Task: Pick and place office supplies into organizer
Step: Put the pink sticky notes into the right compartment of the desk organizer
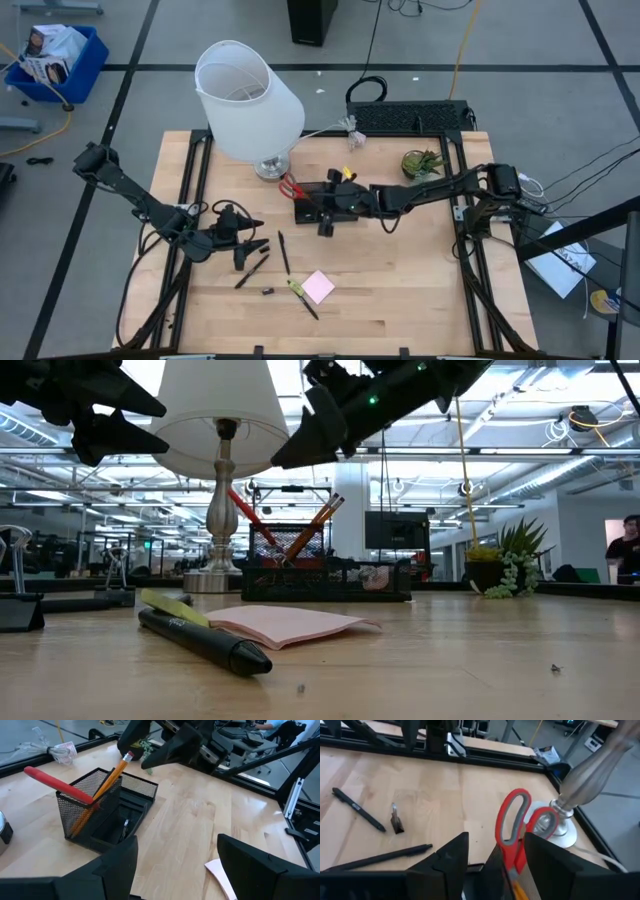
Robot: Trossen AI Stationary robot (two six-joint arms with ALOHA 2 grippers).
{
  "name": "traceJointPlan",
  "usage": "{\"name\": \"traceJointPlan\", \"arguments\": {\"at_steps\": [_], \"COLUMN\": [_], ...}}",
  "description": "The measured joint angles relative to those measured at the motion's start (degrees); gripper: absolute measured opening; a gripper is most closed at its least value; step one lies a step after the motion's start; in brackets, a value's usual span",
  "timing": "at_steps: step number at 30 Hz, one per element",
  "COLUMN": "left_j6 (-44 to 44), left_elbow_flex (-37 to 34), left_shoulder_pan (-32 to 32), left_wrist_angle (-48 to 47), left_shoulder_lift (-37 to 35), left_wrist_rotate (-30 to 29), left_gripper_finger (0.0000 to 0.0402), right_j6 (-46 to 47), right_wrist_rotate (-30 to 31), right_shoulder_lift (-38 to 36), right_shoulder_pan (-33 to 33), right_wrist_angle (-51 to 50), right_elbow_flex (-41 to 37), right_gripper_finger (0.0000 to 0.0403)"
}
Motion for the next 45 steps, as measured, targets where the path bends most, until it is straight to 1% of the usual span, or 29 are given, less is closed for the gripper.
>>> {"name": "traceJointPlan", "arguments": {"at_steps": [9, 11, 15, 18, 21, 23, 27, 29, 31, 33, 35, 40, 42, 45], "left_j6": [-0.4, -0.4, -0.4, -0.5, -0.9, -1.0, -2.1, -2.6, -2.7, -2.7, -2.7, -2.8, -2.8, -2.8], "left_elbow_flex": [0.0, 0.0, 0.0, 0.0, 0.0, 0.0, 0.0, 0.0, 0.0, 0.0, 0.0, 0.0, 0.0, 0.0], "left_shoulder_pan": [0.0, 0.0, 0.0, 0.0, 0.2, 0.5, 1.6, 2.1, 2.6, 2.9, 3.3, 4.0, 4.0, 4.0], "left_wrist_angle": [0.0, 0.0, -0.1, 0.0, 0.2, 0.3, 2.0, 3.0, 4.2, 4.7, 5.4, 5.3, 5.1, 5.1], "left_shoulder_lift": [0.0, 0.0, 0.0, 0.7, 1.8, 2.9, 4.8, 5.7, 6.6, 7.3, 7.9, 8.2, 8.2, 8.2], "left_wrist_rotate": [0.5, 1.1, 2.5, 2.6, 2.6, 2.0, 1.6, 1.5, 1.5, 1.6, 1.5, 1.6, 1.6, 2.2], "left_gripper_finger": [0.0274, 0.0274, 0.0274, 0.0274, 0.0274, 0.0274, 0.0274, 0.0274, 0.0274, 0.0274, 0.0274, 0.0274, 0.0274, 0.0274], "right_j6": [0.3, 2.1, 3.2, 2.7, -0.6, -3.5, -6.7, -7.0, -8.4, -11.0, -13.6, -19.0, -20.5, -20.7], "right_wrist_rotate": [-0.5, -2.3, -7.8, -10.3, -10.0, -6.5, 6.1, 10.8, 14.2, 16.1, 19.3, 27.4, 28.3, 27.6], "right_shoulder_lift": [0.0, -0.1, -0.1, -0.1, -0.1, -0.1, 0.1, 0.7, 1.3, 3.0, 5.3, 10.5, 11.8, 13.6], "right_shoulder_pan": [2.9, 3.9, 6.4, 10.8, 17.2, 21.6, 29.8, 33.1, 35.8, 37.4, 38.5, 39.6, 39.6, 38.7], "right_wrist_angle": [1.4, -0.7, -6.7, -8.7, -10.5, -12.4, -17.8, -18.1, -17.4, -13.4, -10.8, -5.3, -3.2, -2.6], "right_elbow_flex": [0.0, 0.0, 0.0, 0.0, 0.0, 0.0, 0.0, -0.5, -2.4, -4.3, -5.4, -5.3, -5.2, -5.1], "right_gripper_finger": [0.0172, 0.0172, 0.0175, 0.017, 0.016, 0.0153, 0.014, 0.0136, 0.0135, 0.0139, 0.015, 0.0195, 0.0211, 0.0226]}}
